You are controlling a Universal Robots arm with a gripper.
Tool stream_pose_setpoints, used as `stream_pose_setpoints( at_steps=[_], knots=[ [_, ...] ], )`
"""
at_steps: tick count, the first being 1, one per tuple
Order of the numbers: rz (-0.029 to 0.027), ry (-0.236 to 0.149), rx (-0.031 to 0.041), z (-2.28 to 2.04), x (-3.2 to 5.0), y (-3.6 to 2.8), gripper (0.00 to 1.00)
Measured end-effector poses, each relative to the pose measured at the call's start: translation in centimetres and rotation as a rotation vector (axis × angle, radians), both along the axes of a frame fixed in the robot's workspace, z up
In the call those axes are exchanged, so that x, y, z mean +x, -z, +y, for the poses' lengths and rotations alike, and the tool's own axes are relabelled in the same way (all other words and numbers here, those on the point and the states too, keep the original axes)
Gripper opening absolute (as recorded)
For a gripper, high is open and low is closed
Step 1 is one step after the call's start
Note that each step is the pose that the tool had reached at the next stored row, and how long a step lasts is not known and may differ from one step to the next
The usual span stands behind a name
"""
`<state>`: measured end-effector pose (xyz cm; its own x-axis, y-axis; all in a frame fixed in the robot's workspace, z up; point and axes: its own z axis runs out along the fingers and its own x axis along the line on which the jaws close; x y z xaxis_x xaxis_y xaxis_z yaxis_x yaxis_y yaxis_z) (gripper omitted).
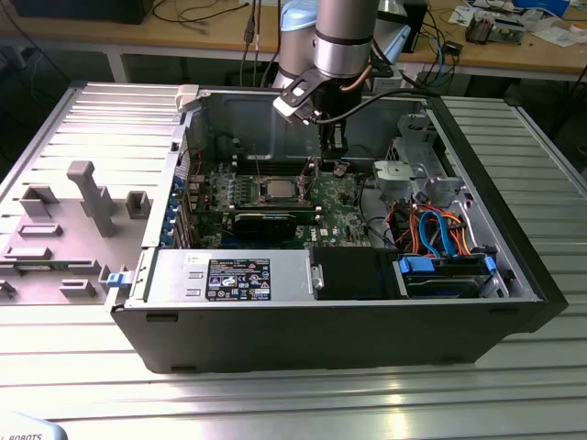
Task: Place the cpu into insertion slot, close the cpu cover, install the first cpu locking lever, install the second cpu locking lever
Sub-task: 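Close the cpu cover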
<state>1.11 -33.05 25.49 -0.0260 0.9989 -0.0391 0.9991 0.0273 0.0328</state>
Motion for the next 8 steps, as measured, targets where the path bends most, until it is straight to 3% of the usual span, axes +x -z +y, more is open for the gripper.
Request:
stream_pose_setpoints(
  at_steps=[8],
  knots=[
    [0.0,0.0,0.0,0.0,-0.06,0.0,0.12]
  ],
)
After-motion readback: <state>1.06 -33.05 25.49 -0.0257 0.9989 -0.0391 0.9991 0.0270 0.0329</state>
